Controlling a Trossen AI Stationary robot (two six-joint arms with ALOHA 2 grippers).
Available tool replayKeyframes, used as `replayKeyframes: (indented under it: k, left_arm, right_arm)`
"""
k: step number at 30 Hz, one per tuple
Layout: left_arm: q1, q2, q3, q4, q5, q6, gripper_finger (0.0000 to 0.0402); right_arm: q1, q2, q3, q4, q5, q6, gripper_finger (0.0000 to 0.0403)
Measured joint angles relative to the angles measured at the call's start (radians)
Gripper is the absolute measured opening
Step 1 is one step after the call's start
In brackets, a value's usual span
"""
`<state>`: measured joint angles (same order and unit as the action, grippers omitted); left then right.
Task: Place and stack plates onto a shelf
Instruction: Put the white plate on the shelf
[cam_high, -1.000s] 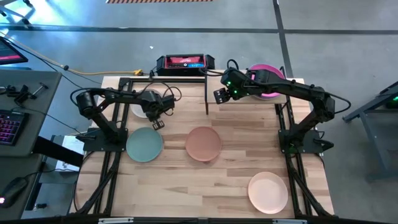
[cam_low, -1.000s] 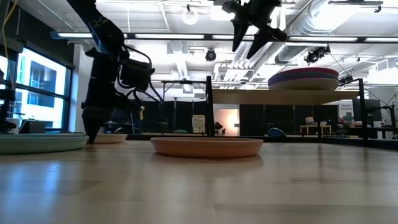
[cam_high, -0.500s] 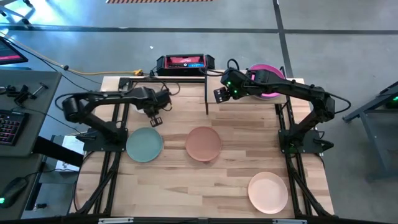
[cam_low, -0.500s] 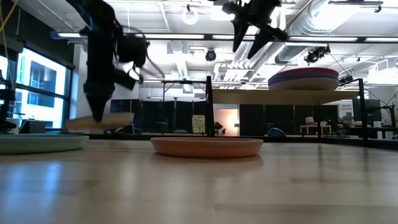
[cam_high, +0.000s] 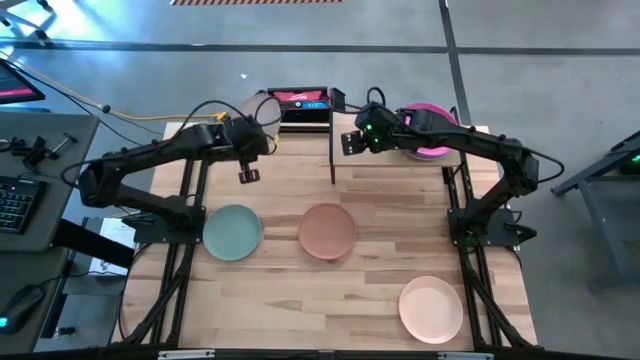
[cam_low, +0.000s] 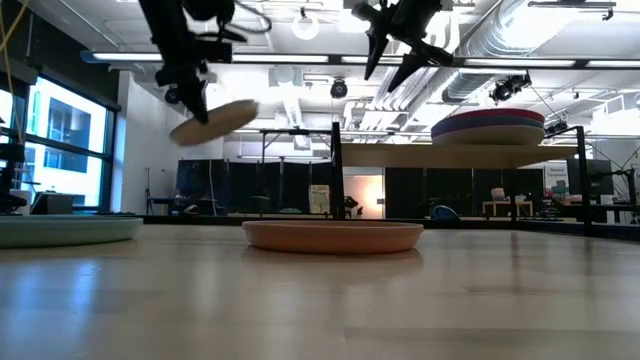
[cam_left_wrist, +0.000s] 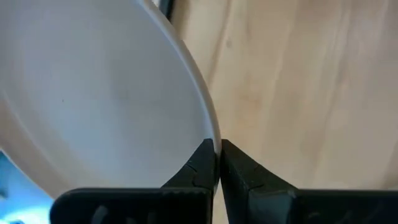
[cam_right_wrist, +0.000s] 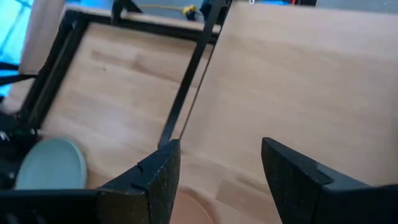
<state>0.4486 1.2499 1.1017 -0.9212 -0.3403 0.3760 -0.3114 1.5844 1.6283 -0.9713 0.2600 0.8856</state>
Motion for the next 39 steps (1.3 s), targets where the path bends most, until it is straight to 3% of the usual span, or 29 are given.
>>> replayKeyframes:
  k: [9, 20, 39]
  left_arm:
    - [-0.03, 0.001, 0.088, 0.067, -0.058, 0.347, 0.0001]
    - [-0.096, 0.038, 0.09, 0.089, -0.048, 0.715, 0.0001]
    - [-0.232, 0.231, 0.09, 0.248, -0.154, 0.815, 0.0001]
  right_arm:
    - [-0.083, -0.002, 0.013, 0.099, -0.003, -0.014, 0.0204]
    - [-0.18, -0.004, 0.172, 0.124, -0.075, -0.118, 0.0204]
    - [-0.182, 0.053, 0.207, 0.035, -0.078, -0.135, 0.0204]
